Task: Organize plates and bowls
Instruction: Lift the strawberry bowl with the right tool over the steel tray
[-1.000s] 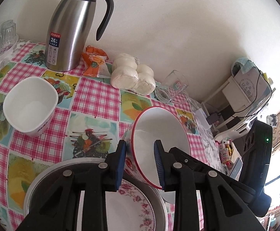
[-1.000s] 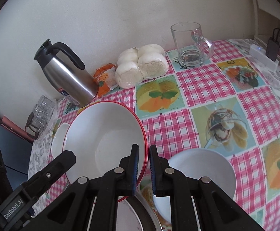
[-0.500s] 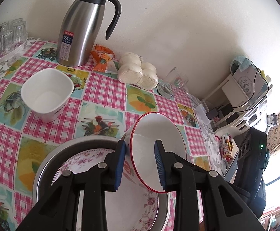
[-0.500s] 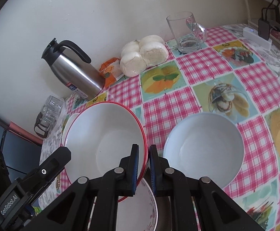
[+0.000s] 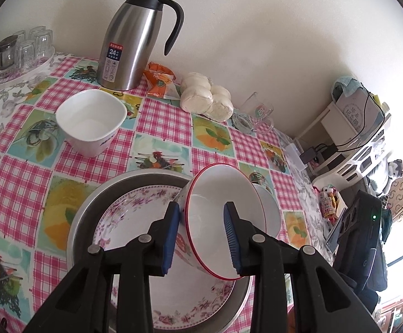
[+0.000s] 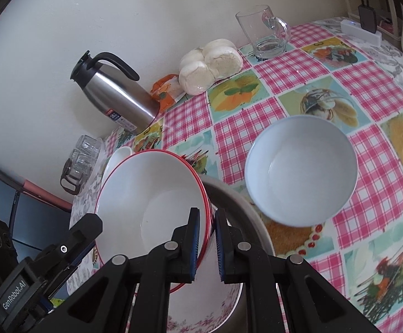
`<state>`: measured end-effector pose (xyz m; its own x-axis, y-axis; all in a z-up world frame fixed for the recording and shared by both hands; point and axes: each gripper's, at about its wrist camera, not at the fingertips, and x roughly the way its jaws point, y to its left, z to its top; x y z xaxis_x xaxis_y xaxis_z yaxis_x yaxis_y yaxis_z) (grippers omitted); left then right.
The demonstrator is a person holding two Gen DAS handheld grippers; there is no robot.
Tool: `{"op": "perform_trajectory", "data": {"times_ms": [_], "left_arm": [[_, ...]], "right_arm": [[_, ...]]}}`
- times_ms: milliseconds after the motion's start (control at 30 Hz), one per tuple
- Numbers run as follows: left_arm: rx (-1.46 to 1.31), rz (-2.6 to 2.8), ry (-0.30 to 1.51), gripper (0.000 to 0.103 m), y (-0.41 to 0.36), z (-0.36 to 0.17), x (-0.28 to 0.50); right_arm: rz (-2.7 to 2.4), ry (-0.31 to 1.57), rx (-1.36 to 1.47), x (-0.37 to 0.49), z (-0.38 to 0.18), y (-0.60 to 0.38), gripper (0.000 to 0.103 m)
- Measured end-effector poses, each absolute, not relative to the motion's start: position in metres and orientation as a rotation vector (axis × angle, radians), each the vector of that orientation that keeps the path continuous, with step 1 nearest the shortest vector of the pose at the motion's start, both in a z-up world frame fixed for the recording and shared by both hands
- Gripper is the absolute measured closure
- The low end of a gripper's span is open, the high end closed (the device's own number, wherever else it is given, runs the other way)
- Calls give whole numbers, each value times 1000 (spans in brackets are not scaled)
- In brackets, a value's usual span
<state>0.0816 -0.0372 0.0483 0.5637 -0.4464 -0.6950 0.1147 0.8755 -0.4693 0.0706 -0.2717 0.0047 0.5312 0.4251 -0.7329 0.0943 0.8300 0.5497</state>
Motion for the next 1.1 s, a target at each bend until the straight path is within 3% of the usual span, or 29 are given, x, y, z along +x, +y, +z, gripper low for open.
{"op": "perform_trajectory", "data": {"times_ms": [233,1100], "left_arm": [[-385,-325,915,65,-33,50,64],[-435,-250,1011,65,-13,26,63]], "right_arm": [[230,1018,608,56,-1,-266,91],[228,1063,542,53,-6,-245,90]]}}
